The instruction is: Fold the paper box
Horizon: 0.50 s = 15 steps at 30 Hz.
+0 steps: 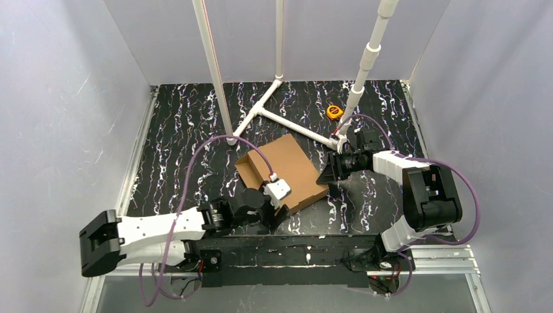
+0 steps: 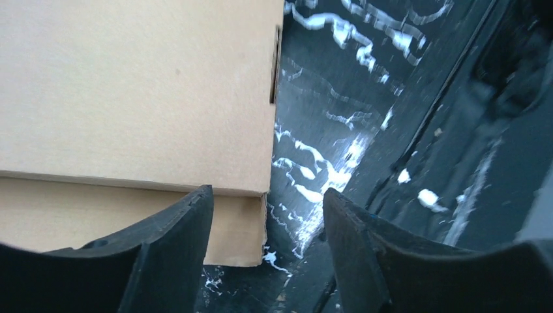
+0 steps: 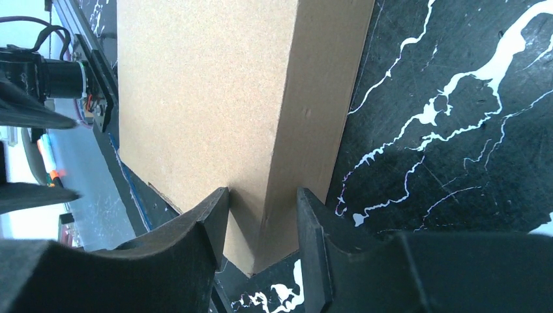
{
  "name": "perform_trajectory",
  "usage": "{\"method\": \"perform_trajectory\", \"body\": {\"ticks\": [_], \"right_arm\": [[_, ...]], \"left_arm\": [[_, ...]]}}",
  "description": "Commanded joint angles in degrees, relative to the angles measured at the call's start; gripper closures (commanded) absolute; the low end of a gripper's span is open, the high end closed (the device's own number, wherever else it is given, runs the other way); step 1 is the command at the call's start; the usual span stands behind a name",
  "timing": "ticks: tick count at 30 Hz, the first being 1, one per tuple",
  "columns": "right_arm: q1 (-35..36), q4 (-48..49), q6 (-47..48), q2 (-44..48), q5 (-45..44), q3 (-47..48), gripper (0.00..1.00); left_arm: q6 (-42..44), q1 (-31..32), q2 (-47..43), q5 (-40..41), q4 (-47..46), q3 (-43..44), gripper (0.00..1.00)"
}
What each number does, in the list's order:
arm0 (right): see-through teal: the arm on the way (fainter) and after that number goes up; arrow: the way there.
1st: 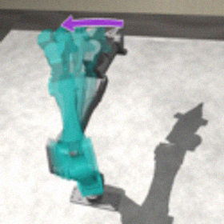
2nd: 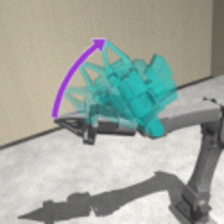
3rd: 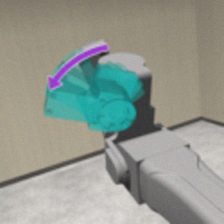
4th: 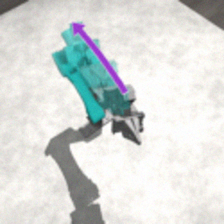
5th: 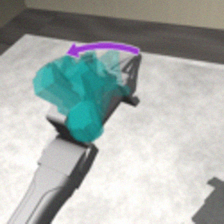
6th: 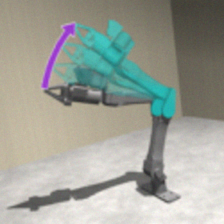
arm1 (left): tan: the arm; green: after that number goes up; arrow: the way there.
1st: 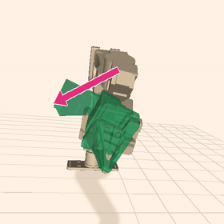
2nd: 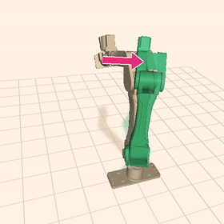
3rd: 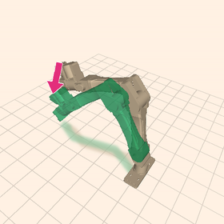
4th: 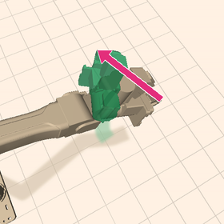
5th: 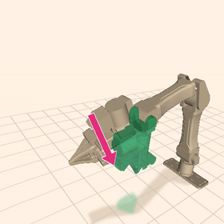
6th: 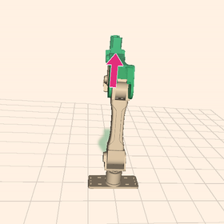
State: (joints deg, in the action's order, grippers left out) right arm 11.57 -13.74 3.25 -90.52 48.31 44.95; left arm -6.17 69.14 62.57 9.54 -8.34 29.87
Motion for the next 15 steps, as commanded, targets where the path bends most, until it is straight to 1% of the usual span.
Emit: {"method": "perform_trajectory", "body": {"ticks": [1, 3, 4, 6, 7, 8, 10, 11, 13, 15], "right_arm": [[1.0, -2.2, 4.0, -2.7, -8.3, -0.7, 0.51], [1.0, -2.3, 4.1, -2.8, -8.4, -0.6, 0.5], [1.0, -2.3, 4.1, -2.8, -8.5, -0.6, 0.5], [1.0, -2.3, 4.1, -2.8, -8.5, -0.6, 0.5], [1.0, -2.3, 4.1, -2.9, -8.6, -0.6, 0.5], [1.0, -2.3, 4.2, -2.8, -8.6, -0.5, 0.5], [1.0, -2.3, 4.2, -2.7, -8.7, -0.6, 0.5], [1.0, -2.3, 4.2, -2.7, -8.8, -0.6, 0.5], [1.0, -2.2, 4.2, -2.5, -8.8, -0.6, 0.5], [1.0, -2.2, 4.1, -2.5, -8.9, -0.6, 0.5]], "left_arm": [[-9.2, -2.5, -7.5, 0.4, 8.9, 4.9, 0.35], [-18.3, -5.2, -9.5, 5.5, 18.6, 7.3, 0.25], [-22.6, -7.6, -10.3, 6.8, 22.4, 8.1, 0.24], [-29.3, -13.2, -12.1, 4.6, 25.6, 7.8, 0.25], [-32.7, -16.7, -13.2, 3.6, 25.9, 6.7, 0.29], [-36.0, -18.8, -14.3, 3.5, 26.0, 5.3, 0.38], [-42.2, -21.9, -16.2, 4.7, 27.1, 2.8, 0.62], [-45.0, -23.1, -16.9, 5.2, 28.2, 1.6, 0.7], [-52.3, -24.1, -17.6, 5.5, 30.3, -0.5, 0.81], [-57.1, -24.2, -18.0, 3.0, 31.5, -2.4, 1.0]]}}
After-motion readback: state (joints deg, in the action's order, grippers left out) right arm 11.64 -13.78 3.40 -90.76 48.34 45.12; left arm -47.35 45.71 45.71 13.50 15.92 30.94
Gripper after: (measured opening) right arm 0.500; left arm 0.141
